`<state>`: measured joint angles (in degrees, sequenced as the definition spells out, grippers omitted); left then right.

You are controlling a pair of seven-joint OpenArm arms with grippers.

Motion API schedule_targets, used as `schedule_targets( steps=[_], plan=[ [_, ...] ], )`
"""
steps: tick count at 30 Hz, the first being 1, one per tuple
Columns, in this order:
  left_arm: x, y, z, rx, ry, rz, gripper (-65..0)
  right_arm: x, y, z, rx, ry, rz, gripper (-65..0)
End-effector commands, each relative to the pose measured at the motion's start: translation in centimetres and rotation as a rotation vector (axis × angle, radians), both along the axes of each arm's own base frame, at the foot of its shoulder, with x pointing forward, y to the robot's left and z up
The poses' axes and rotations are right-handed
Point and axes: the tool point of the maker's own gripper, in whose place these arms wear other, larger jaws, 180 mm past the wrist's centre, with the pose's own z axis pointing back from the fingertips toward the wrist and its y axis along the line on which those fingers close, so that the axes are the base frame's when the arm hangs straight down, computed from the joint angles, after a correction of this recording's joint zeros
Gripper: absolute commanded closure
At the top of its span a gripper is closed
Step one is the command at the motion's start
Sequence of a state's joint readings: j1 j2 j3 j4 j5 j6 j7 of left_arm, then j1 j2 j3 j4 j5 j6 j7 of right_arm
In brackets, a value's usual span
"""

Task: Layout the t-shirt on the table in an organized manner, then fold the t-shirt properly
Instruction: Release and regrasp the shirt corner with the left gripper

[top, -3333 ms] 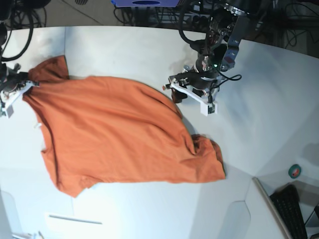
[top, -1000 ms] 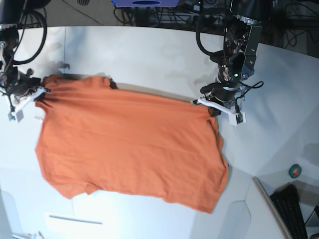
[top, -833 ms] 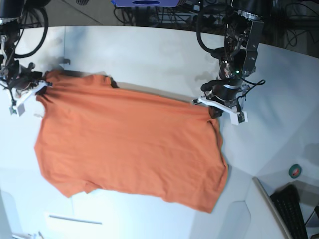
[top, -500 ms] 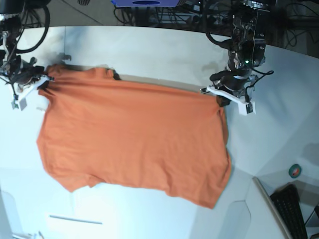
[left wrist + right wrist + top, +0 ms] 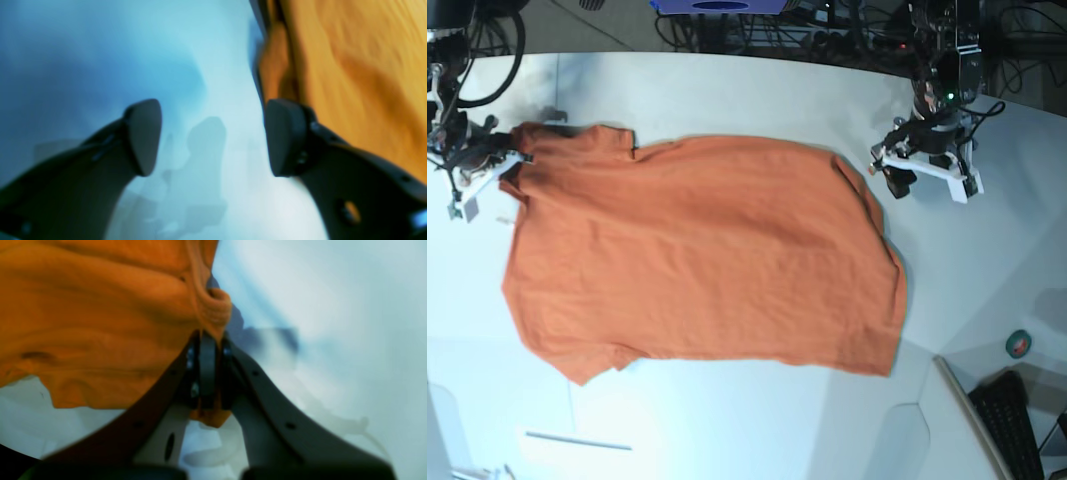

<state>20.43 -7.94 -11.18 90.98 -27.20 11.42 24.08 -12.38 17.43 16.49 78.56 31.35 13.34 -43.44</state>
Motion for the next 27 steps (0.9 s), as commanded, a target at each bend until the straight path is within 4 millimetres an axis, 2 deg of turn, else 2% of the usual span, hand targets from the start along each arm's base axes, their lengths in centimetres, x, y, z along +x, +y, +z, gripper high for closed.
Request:
schedule_targets(
  steps=[1, 4, 7, 11, 17, 19, 24, 27],
  plan=[
    [1.1, 0.3, 0.6, 0.009, -0.033, -0.006, -38.7, 1.1, -0.8, 1.1, -0.016, -0.045, -0.002, 0.0],
    [2.6, 0.1, -0.6, -0.013, -0.027, -0.036, -29.8, 1.2, -1.0, 1.2, -0.018, -0.047, -0.005, 0.0],
    [4.1, -0.3, -1.5, -0.036, -0.025, -0.102, -25.7, 1.2, -1.1, 1.2, -0.021, -0.047, -0.004, 0.0],
    [5.4, -0.2, -2.3, -0.041, -0.01, -0.101, -25.7, 1.2, -1.2, 1.2, -0.023, -0.046, -0.005, 0.0],
    [7.2, -0.5, -1.4, -0.048, -0.045, -0.101, -25.8, 1.3, -1.2, 1.3, -0.023, -0.049, -0.005, 0.0],
    [7.3, -0.4, -1.4, -0.049, -0.047, -0.1, -26.3, 1.3, -1.2, 1.3, -0.023, -0.049, -0.005, 0.0],
    [7.4, -0.9, -1.4, -0.052, -0.046, -0.11, -40.6, 1.4, -1.2, 1.3, -0.023, -0.051, -0.005, 0.0],
    [7.9, -2.4, -1.8, -0.057, -0.034, -0.156, -41.0, 1.4, -1.2, 1.3, -0.023, -0.051, -0.005, 0.0]
  ],
)
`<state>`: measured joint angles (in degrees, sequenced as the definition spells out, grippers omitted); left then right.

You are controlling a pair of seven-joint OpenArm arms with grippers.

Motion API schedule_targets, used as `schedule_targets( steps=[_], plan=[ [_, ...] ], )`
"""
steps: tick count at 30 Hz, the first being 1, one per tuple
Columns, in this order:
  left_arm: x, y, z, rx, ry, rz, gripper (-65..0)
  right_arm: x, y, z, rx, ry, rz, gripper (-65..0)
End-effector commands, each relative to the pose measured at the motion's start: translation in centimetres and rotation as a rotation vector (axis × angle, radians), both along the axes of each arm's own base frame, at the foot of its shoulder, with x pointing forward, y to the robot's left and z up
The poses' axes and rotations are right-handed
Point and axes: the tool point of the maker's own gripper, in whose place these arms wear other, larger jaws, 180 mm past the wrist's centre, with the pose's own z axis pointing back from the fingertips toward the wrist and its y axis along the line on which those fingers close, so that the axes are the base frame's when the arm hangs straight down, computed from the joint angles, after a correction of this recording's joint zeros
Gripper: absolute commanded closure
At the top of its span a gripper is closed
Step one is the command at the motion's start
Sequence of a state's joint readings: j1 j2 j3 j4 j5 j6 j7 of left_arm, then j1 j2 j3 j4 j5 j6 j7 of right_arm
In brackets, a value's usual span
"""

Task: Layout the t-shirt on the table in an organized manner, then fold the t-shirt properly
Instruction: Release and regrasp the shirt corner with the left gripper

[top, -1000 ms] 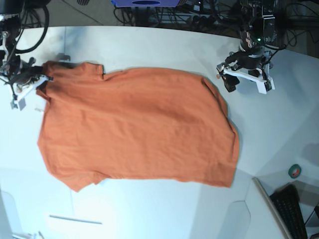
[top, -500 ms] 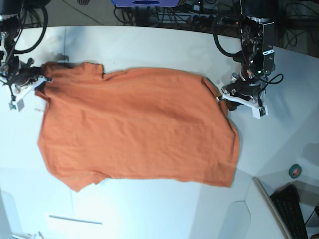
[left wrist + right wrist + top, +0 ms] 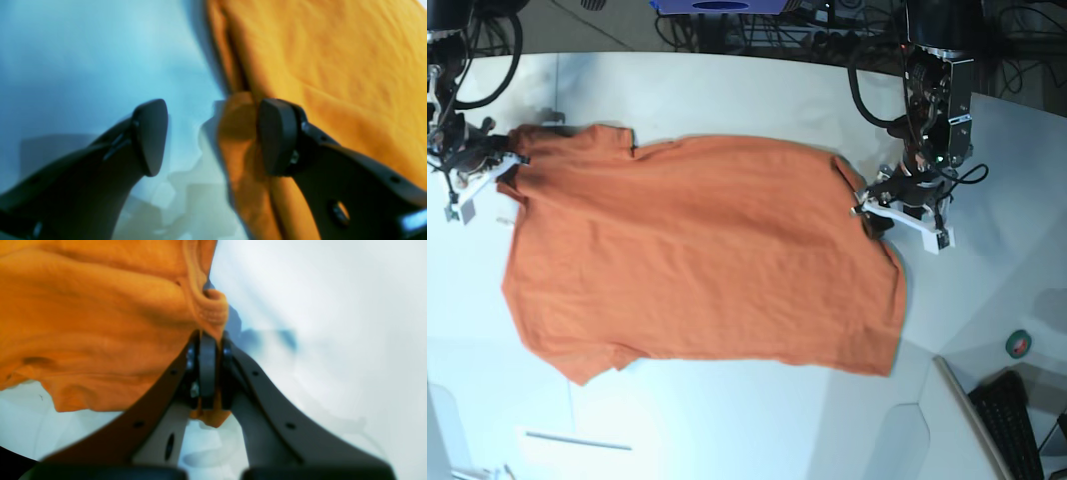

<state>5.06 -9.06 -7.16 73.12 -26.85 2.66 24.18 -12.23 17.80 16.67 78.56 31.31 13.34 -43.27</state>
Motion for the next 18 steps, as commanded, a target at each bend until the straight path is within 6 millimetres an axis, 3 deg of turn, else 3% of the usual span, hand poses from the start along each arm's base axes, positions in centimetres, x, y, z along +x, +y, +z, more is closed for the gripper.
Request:
schedule_targets(
  steps=[1, 5, 6, 10, 12, 14, 18],
  plan=[
    [0.9, -0.1, 0.5, 0.002, -0.026, -0.011, -41.0, 1.2, -0.8, 1.1, -0.014, -0.044, -0.002, 0.0],
    [0.9, -0.6, -1.2, -0.008, 0.025, -0.019, -40.5, 1.2, -0.8, 1.1, -0.014, -0.044, -0.002, 0.0],
    [0.9, -0.5, -1.4, -0.01, 0.029, -0.013, -38.0, 1.2, -0.8, 1.1, -0.014, -0.044, -0.002, 0.0],
    [1.3, -0.3, -0.8, -0.005, 0.009, -0.011, -17.6, 1.2, -0.8, 1.1, -0.015, -0.044, -0.003, 0.0],
    [1.4, -0.3, -0.3, -0.003, -0.004, -0.016, -14.6, 1.2, -0.8, 1.1, -0.015, -0.044, -0.003, 0.0],
    [1.3, -0.4, 0.1, -0.001, -0.016, -0.02, -16.9, 1.2, -0.7, 1.1, -0.014, -0.043, 0.0, 0.0],
    [0.7, -0.6, 0.7, 0.001, -0.031, -0.028, -32.7, 1.3, -0.6, 1.1, -0.012, -0.046, 0.001, 0.0]
  ],
)
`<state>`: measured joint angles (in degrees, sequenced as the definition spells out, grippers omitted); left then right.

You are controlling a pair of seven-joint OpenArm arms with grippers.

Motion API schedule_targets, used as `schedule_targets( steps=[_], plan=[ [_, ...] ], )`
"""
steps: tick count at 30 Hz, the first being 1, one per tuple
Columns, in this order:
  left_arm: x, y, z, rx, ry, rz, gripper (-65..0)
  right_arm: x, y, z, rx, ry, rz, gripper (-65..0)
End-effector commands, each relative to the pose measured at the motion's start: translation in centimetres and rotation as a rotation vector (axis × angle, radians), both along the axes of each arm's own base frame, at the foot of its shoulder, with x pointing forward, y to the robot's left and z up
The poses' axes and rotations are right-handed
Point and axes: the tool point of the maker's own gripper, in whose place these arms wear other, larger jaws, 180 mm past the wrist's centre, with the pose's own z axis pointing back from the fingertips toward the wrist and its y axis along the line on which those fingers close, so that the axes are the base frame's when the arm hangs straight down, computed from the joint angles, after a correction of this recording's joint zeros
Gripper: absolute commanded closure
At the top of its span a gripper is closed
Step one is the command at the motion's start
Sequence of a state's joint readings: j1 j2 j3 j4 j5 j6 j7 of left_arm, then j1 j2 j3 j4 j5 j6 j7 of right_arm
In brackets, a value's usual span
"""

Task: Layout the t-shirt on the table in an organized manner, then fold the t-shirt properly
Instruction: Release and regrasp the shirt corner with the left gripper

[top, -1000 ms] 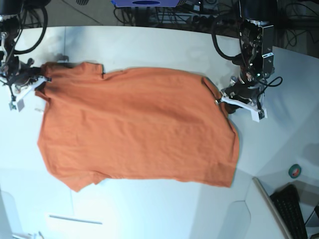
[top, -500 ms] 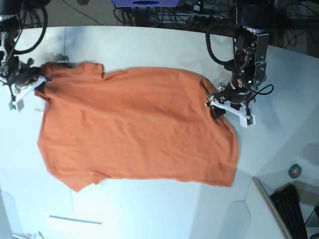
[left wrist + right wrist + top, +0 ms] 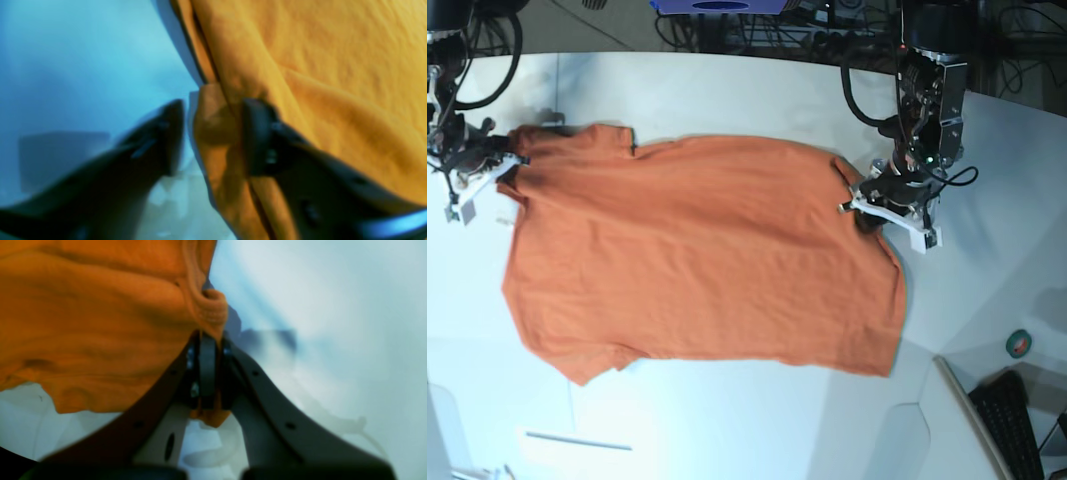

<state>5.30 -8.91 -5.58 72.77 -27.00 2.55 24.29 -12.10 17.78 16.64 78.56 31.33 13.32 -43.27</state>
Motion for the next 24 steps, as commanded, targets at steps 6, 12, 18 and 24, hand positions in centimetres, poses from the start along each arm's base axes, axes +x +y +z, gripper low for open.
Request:
schedule_targets(
  steps=[6, 12, 18, 24],
  plan=[
    [-0.7, 3.4, 1.8, 0.03, -0.054, 0.078, -30.4, 1.7, -0.6, 1.3, -0.012, -0.053, 0.003, 0.0],
    [-1.0, 3.6, -0.1, 0.021, -0.002, 0.089, -23.7, 1.8, -0.6, 1.4, -0.012, -0.056, 0.003, 0.0],
    [0.4, 2.9, 2.2, 0.019, -0.072, 0.071, -23.7, 2.2, -0.6, 1.6, -0.013, -0.061, 0.004, 0.0],
    [0.3, 2.7, 3.0, 0.023, -0.092, 0.063, -24.2, 2.2, -0.5, 1.6, -0.012, -0.061, 0.003, 0.0]
  ],
)
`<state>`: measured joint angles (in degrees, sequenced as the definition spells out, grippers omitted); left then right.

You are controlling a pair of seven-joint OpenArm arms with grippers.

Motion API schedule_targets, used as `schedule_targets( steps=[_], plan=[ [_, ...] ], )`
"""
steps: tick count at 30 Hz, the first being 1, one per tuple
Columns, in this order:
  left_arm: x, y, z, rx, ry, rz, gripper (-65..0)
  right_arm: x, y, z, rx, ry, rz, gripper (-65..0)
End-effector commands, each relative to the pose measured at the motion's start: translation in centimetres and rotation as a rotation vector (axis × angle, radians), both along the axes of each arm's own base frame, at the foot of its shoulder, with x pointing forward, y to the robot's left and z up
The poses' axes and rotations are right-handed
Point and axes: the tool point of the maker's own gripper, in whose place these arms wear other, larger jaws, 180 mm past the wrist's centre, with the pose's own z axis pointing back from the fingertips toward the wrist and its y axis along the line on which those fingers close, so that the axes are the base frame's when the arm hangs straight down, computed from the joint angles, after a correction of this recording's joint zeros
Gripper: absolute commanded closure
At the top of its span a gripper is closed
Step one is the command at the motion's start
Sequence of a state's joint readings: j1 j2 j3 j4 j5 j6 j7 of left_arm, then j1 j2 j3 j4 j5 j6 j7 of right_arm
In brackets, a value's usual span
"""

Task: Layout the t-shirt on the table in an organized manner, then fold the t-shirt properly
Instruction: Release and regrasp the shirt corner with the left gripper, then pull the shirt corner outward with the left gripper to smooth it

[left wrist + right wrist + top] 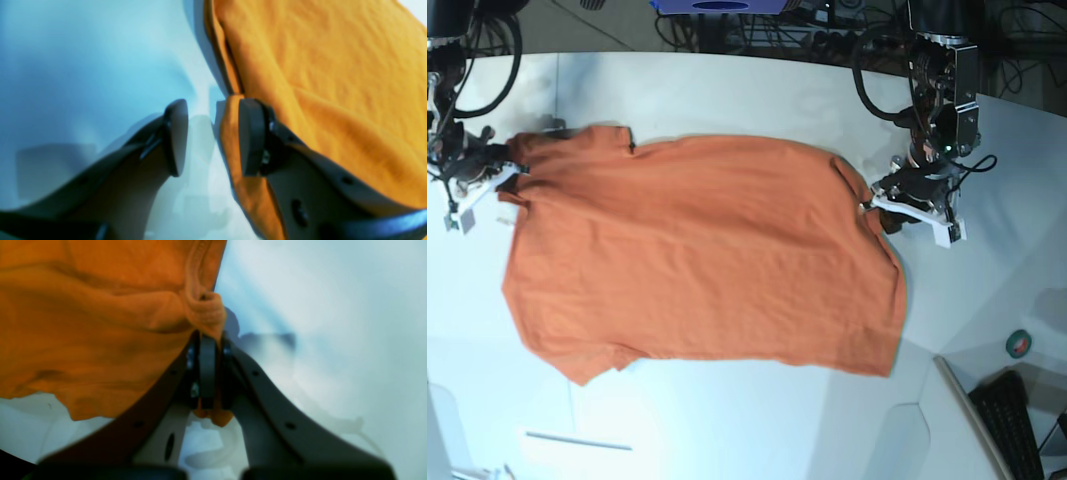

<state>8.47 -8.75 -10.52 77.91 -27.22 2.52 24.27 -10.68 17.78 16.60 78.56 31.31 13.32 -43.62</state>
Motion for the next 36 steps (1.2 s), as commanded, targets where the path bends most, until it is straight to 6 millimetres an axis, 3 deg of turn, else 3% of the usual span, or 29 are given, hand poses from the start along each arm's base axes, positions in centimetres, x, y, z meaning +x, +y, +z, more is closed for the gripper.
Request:
schedule_targets(
  steps=[1, 3, 5, 9, 12, 18, 29, 32, 33, 36],
  plan=[
    [0.8, 0.4, 0.6, 0.009, -0.028, -0.001, -26.2, 1.2, -0.6, 1.1, -0.012, -0.043, 0.001, 0.0],
    [1.3, 0.4, 0.1, 0.002, -0.018, 0.004, -32.7, 1.2, -0.6, 1.1, -0.012, -0.043, 0.001, 0.0],
    [1.5, -0.3, -0.5, -0.004, -0.001, -0.016, -35.4, 1.2, -0.6, 1.1, -0.012, -0.043, 0.001, 0.0],
    [2.0, -1.8, -0.8, -0.008, 0.005, -0.061, -31.9, 1.2, -0.5, 1.1, -0.012, -0.042, 0.003, 0.0],
    [2.0, -2.1, -1.0, -0.013, 0.01, -0.064, -29.1, 1.2, -0.5, 1.1, -0.012, -0.042, 0.003, 0.0],
    [1.8, -1.9, -0.9, -0.011, 0.009, -0.058, -17.6, 1.1, -0.5, 1.0, -0.012, -0.041, 0.003, 0.0],
    [0.8, -1.6, -1.5, -0.007, 0.029, -0.057, -17.3, 0.8, -0.6, 0.9, -0.007, -0.037, -0.017, 0.0],
    [0.9, -1.6, -1.4, -0.007, 0.027, -0.057, -16.8, 0.1, -1.2, 1.2, -0.01, -0.045, -0.039, -20.6],
    [0.9, -1.6, -1.4, -0.007, 0.027, -0.057, -16.8, 0.1, -1.3, 1.6, -0.002, -0.069, -0.07, -24.0],
    [0.8, -1.6, -1.5, -0.007, 0.029, -0.057, -16.6, 0.2, -2.0, 4.8, 0.002, -0.191, -0.187, -24.9]
  ],
)
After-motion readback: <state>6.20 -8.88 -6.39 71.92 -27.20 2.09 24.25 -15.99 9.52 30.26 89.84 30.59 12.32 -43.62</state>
